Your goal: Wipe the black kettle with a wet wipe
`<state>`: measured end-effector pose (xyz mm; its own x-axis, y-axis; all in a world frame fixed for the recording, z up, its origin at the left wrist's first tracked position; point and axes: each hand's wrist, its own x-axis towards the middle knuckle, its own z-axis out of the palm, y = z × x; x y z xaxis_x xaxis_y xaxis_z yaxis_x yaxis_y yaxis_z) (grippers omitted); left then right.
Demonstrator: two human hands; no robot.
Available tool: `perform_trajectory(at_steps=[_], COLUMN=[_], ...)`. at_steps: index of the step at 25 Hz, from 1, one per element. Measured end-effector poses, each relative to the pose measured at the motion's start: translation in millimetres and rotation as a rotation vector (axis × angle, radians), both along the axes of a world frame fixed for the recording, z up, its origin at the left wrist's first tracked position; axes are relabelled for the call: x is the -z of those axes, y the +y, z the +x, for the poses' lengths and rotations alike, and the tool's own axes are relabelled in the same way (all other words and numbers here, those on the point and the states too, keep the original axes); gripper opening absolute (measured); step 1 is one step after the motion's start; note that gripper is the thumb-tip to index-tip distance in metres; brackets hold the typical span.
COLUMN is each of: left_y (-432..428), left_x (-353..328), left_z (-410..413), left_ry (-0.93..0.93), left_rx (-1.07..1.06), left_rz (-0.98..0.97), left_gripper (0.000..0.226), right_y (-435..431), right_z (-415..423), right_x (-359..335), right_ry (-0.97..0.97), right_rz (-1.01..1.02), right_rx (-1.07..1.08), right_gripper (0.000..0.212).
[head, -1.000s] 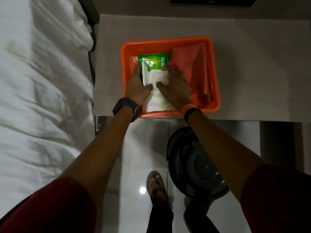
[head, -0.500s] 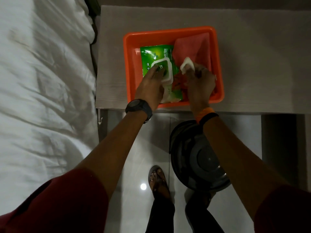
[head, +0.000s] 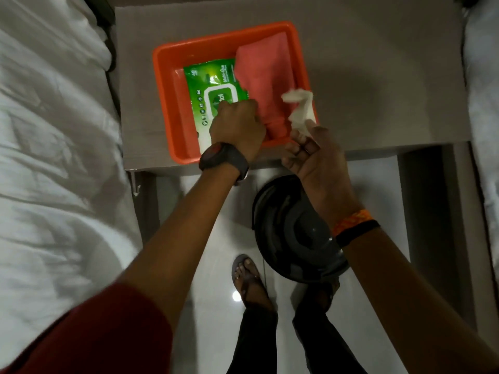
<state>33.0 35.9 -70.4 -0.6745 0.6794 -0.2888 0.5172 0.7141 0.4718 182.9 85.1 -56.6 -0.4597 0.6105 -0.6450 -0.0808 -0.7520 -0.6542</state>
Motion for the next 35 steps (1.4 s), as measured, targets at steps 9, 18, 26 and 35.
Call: perform_trajectory(at_steps=[9, 18, 26, 35], left_y=[-12.3, 5.5, 5.9, 47.2], left_x=[19.4, 18.7, 31.5, 90.6], left_z=[131.8, 217.4, 230.5, 235.1], left_ry=[-1.223, -0.926, -0.982, -0.29], left_rx=[-0.391, -0.393, -0.243, 0.351], left_rz=[0.501, 0.574, 0.624, 0.111], left_gripper=[0.026, 0.017, 0.016, 0.033], right_y=[-1.5, 20.6, 43.7, 62.2], right_z=[113.4, 203.7, 214.9, 254.5], right_x=[24.7, 35.7, 46.0, 81.8], right_ry=[-0.204, -0.32, -0.337, -0.311], right_rz=[0.166, 0.425, 0.23, -0.028], right_rx=[-0.056, -0.241, -0.026, 0.13], right_gripper=[0.022, 0.015, 0.016, 0.021])
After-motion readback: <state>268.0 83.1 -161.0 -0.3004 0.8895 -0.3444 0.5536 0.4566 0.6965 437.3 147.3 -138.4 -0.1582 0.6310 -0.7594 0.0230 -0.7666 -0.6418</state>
